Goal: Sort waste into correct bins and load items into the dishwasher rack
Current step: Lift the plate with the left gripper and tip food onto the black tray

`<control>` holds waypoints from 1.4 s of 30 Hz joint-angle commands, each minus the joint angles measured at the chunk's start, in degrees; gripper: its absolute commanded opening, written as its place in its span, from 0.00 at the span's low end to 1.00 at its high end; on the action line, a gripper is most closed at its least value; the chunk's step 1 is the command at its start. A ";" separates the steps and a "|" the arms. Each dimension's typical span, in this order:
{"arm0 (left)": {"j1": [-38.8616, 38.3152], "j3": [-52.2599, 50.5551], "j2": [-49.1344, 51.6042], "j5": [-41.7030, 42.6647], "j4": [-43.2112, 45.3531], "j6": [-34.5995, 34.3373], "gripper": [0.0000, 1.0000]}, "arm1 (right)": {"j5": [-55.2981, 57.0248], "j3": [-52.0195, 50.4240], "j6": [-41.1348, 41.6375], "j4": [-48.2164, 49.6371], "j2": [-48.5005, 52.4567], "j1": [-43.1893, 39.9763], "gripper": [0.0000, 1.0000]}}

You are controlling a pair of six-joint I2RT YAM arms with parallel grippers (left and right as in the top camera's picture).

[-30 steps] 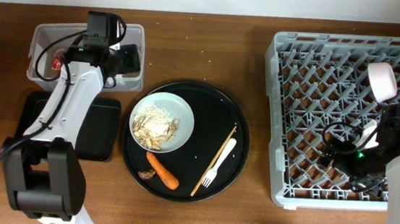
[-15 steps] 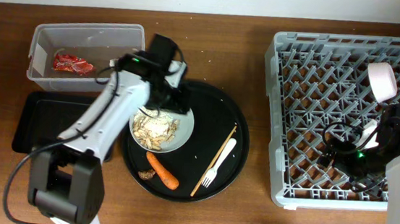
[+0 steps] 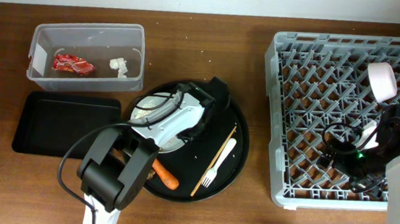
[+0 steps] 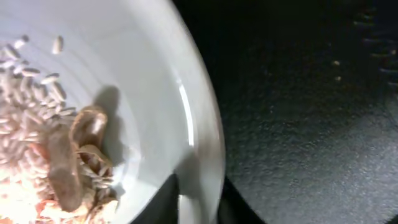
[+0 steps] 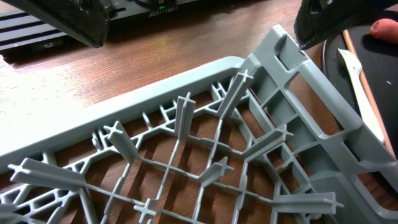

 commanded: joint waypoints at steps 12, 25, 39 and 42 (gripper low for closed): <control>0.15 5.46 2.19 -7.87 -8.04 0.55 0.00 | -0.33 0.20 -0.22 -0.48 -0.48 -0.11 0.99; 3.78 15.43 -5.46 -10.29 -22.82 -0.33 0.00 | -0.28 0.20 -0.24 -0.70 -0.48 -0.11 0.99; 37.35 15.41 -13.57 12.61 -19.21 15.82 0.00 | -0.31 0.20 -0.24 -0.70 -0.48 -0.11 0.99; 43.23 15.30 -13.57 19.74 -17.38 18.64 0.00 | -0.31 0.20 -0.24 -0.72 -0.48 -0.11 0.99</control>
